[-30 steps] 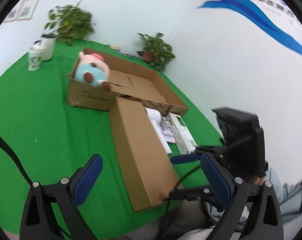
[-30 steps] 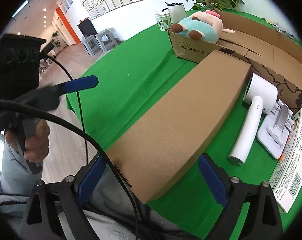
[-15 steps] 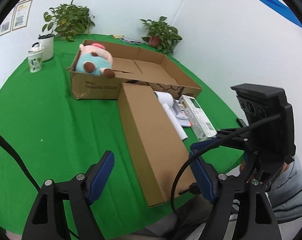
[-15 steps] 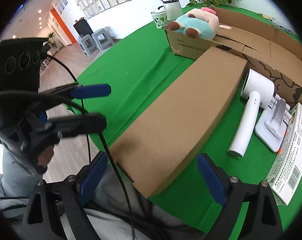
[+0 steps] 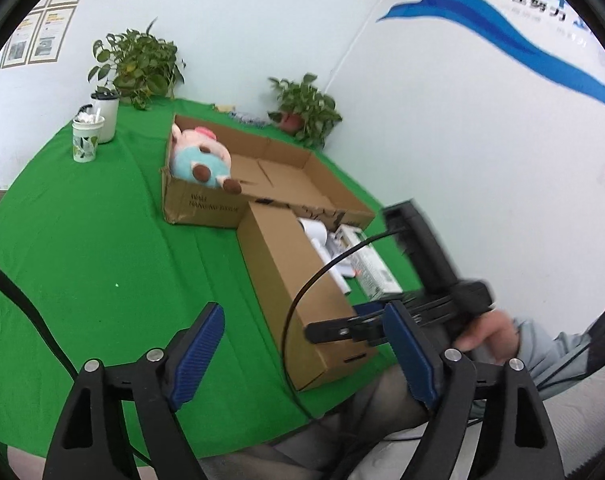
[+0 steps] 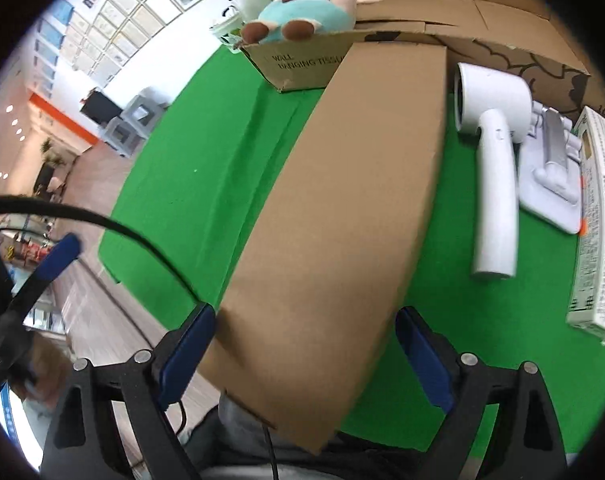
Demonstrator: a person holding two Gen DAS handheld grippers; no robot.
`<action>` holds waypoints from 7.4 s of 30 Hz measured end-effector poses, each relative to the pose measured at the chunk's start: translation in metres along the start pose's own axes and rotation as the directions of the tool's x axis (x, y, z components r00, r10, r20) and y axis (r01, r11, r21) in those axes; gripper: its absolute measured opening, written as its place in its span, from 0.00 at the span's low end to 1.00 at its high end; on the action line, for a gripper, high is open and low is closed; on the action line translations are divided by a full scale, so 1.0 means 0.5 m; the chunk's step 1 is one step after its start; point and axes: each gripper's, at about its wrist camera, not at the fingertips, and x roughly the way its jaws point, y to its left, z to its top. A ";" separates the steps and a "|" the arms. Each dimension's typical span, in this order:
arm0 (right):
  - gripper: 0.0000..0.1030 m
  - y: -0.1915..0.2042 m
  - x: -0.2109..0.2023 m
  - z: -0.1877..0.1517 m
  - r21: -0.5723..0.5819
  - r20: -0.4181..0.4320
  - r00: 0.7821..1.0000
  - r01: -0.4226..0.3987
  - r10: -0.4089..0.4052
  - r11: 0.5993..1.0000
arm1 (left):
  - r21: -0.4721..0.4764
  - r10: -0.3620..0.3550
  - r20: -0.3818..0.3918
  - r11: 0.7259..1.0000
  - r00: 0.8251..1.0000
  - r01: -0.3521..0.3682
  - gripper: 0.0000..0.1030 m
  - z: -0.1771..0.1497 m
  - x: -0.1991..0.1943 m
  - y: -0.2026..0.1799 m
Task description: Organize objects
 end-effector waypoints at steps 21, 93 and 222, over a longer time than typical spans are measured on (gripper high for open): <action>0.87 -0.048 -0.085 -0.094 -0.099 0.044 0.969 0.248 -0.245 0.964 | -0.258 -0.063 -0.039 0.965 0.997 0.051 0.84 0.038 0.091 0.082; 0.52 -0.107 -0.134 -0.071 -0.074 0.164 0.968 0.206 -0.192 0.976 | -0.231 -0.060 -0.300 0.973 0.952 -0.012 0.51 0.026 0.423 -0.086; 0.67 -0.182 -0.096 0.427 0.070 0.419 0.878 0.225 -0.233 0.972 | 0.201 0.477 -0.014 0.862 0.879 -0.464 0.60 0.469 0.418 0.044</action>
